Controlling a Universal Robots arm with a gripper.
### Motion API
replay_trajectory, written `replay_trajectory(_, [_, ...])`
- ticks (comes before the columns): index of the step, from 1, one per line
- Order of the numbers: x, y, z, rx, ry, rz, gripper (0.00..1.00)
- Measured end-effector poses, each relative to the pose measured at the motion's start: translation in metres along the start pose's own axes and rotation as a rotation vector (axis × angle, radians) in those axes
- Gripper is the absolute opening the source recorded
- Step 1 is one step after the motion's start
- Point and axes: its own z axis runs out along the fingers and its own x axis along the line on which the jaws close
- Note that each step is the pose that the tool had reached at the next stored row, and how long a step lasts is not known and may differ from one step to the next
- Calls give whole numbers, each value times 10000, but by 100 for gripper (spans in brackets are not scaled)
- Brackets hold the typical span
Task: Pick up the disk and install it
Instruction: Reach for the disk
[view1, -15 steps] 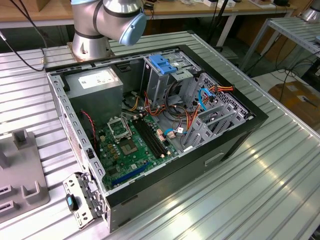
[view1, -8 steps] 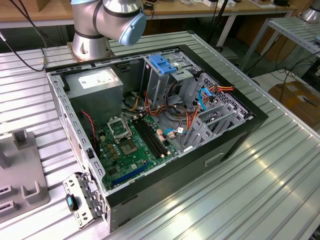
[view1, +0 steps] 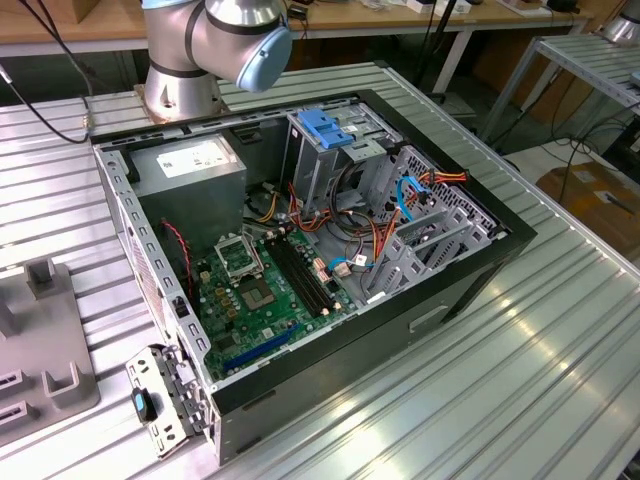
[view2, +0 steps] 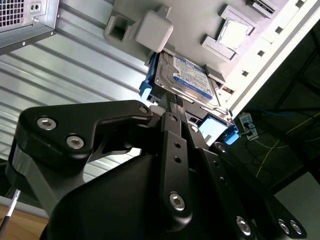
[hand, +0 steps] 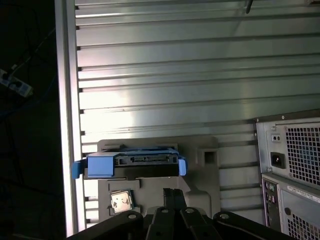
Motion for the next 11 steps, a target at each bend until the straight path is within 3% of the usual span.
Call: replay_trajectory(11, [1,3,0,0,0,0,11])
